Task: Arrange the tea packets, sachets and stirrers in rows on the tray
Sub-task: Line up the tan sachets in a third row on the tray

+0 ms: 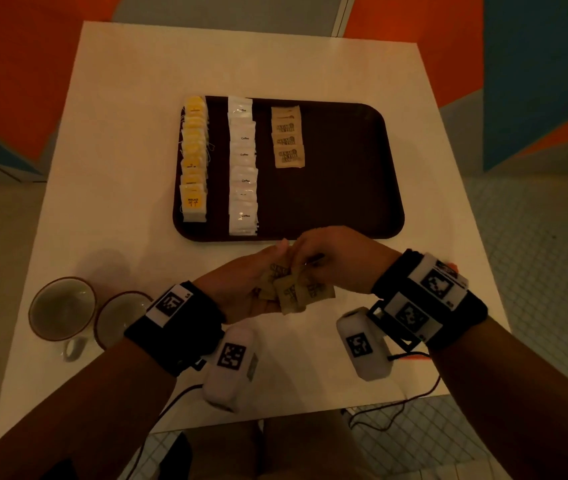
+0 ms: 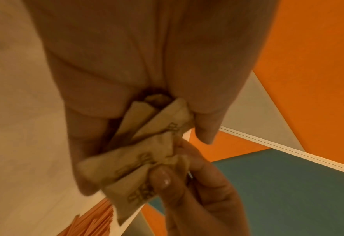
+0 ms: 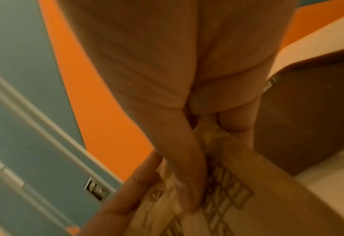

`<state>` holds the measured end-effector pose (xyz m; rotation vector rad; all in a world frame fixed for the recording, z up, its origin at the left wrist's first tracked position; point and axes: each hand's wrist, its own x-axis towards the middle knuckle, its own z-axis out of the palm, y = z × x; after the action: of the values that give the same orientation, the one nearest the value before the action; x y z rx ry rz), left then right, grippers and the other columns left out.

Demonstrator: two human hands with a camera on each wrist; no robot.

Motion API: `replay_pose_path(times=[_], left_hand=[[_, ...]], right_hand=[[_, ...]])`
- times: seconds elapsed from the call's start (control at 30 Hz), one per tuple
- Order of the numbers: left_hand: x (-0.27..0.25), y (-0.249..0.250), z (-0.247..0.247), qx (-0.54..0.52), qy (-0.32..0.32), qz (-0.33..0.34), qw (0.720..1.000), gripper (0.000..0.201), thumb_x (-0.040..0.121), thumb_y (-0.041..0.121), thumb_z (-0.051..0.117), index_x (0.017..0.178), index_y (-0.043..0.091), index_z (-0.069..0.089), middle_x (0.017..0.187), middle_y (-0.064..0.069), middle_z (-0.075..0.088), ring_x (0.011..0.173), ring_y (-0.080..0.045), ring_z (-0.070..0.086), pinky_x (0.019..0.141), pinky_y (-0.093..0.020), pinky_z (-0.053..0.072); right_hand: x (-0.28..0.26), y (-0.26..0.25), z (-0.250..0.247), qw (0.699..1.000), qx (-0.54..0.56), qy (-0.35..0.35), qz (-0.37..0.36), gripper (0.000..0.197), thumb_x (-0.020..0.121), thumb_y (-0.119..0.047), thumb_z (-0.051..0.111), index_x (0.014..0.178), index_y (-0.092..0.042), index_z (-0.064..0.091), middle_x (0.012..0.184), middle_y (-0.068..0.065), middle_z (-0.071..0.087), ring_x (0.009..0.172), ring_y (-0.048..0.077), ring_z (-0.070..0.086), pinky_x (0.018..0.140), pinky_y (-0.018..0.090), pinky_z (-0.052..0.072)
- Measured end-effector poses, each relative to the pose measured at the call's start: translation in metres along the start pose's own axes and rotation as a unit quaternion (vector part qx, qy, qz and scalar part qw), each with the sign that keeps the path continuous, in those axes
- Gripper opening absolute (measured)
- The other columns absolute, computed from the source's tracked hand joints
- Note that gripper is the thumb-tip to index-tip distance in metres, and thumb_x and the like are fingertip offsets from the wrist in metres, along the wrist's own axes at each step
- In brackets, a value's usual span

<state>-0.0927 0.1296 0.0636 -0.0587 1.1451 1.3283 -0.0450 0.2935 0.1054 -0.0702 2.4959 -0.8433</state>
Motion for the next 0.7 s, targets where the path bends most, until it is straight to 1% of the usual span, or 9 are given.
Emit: replay_pose_path(times=[0.07, 0.13, 0.27, 0.33, 0.43, 0.5, 0.57, 0.63, 0.7], left_hand=[[0.001, -0.003, -0.001, -0.033, 0.005, 0.023, 0.999, 0.042, 0.093, 0.047, 0.034, 0.122, 0.025, 0.056, 0.122, -0.013, 0.063, 0.113, -0.028, 0.061, 0.092, -0.042, 0.052], [0.001, -0.005, -0.002, -0.065, 0.02, 0.038, 0.997, 0.044, 0.093, 0.048, 0.036, 0.123, 0.023, 0.055, 0.122, -0.015, 0.062, 0.111, -0.028, 0.062, 0.086, -0.04, 0.055], [0.003, -0.007, -0.001, -0.079, 0.039, 0.039, 0.995, 0.06, 0.089, 0.059, 0.027, 0.115, 0.016, 0.06, 0.112, -0.017, 0.067, 0.103, -0.027, 0.066, 0.086, -0.037, 0.056], [0.004, -0.007, 0.002, -0.079, 0.029, 0.038, 0.996, 0.062, 0.088, 0.06, 0.025, 0.111, 0.015, 0.061, 0.108, -0.017, 0.069, 0.098, -0.028, 0.067, 0.084, -0.036, 0.057], [0.004, -0.005, 0.004, -0.105, 0.005, 0.047, 0.993, 0.054, 0.082, 0.058, 0.033, 0.116, 0.023, 0.059, 0.111, -0.017, 0.067, 0.1, -0.032, 0.066, 0.084, -0.04, 0.056], [0.002, -0.004, 0.004, -0.138, -0.016, 0.049, 0.989, 0.05, 0.081, 0.054, 0.038, 0.12, 0.028, 0.055, 0.113, -0.016, 0.067, 0.101, -0.034, 0.065, 0.087, -0.045, 0.054], [0.003, -0.005, 0.004, -0.155, -0.023, 0.061, 0.986, 0.046, 0.085, 0.047, 0.04, 0.125, 0.028, 0.051, 0.115, -0.014, 0.065, 0.101, -0.034, 0.064, 0.086, -0.046, 0.054], [0.006, -0.007, 0.005, -0.156, -0.004, 0.083, 0.984, 0.042, 0.088, 0.043, 0.04, 0.124, 0.024, 0.051, 0.113, -0.012, 0.065, 0.098, -0.03, 0.066, 0.083, -0.044, 0.056], [0.007, -0.008, 0.005, -0.165, 0.011, 0.088, 0.982, 0.037, 0.089, 0.041, 0.04, 0.118, 0.023, 0.055, 0.108, -0.011, 0.067, 0.092, -0.028, 0.068, 0.079, -0.042, 0.056]], right_hand=[[-0.001, 0.004, 0.001, 0.997, 0.061, 0.037, 0.019, 0.012, 0.082, -0.016, 0.065, 0.093, -0.018, 0.07, 0.11, -0.001, 0.058, 0.099, 0.011, 0.055, 0.083, 0.021, 0.047], [-0.003, 0.009, 0.003, 0.985, 0.143, 0.08, 0.049, 0.011, 0.08, -0.017, 0.068, 0.091, -0.019, 0.069, 0.102, -0.003, 0.06, 0.095, 0.013, 0.058, 0.084, 0.026, 0.05], [-0.004, 0.012, 0.016, 0.926, 0.325, 0.173, 0.083, 0.015, 0.076, -0.008, 0.071, 0.082, -0.021, 0.067, 0.086, -0.002, 0.066, 0.086, 0.014, 0.063, 0.081, 0.033, 0.055], [-0.003, 0.011, 0.025, 0.907, 0.358, 0.202, 0.088, 0.017, 0.074, -0.008, 0.073, 0.08, -0.022, 0.065, 0.083, 0.0, 0.067, 0.078, 0.012, 0.063, 0.07, 0.03, 0.057], [0.0, 0.008, 0.032, 0.894, 0.387, 0.213, 0.076, 0.016, 0.074, -0.004, 0.072, 0.078, -0.017, 0.063, 0.081, -0.002, 0.069, 0.068, 0.004, 0.064, 0.054, 0.017, 0.05], [0.001, 0.007, 0.034, 0.894, 0.384, 0.221, 0.067, 0.016, 0.076, -0.003, 0.07, 0.074, -0.018, 0.064, 0.08, -0.01, 0.068, 0.068, -0.003, 0.063, 0.056, 0.014, 0.048], [0.002, 0.008, 0.034, 0.909, 0.336, 0.237, 0.067, 0.017, 0.076, -0.008, 0.071, 0.072, -0.023, 0.064, 0.08, -0.013, 0.062, 0.068, -0.005, 0.058, 0.062, 0.017, 0.05], [0.004, 0.008, 0.033, 0.915, 0.312, 0.248, 0.067, 0.013, 0.077, -0.011, 0.071, 0.073, -0.022, 0.065, 0.083, -0.011, 0.06, 0.075, -0.001, 0.057, 0.069, 0.021, 0.052], [0.004, 0.009, 0.028, 0.902, 0.345, 0.252, 0.061, 0.01, 0.078, -0.009, 0.069, 0.076, -0.018, 0.066, 0.082, -0.009, 0.063, 0.08, 0.006, 0.06, 0.071, 0.024, 0.053]])
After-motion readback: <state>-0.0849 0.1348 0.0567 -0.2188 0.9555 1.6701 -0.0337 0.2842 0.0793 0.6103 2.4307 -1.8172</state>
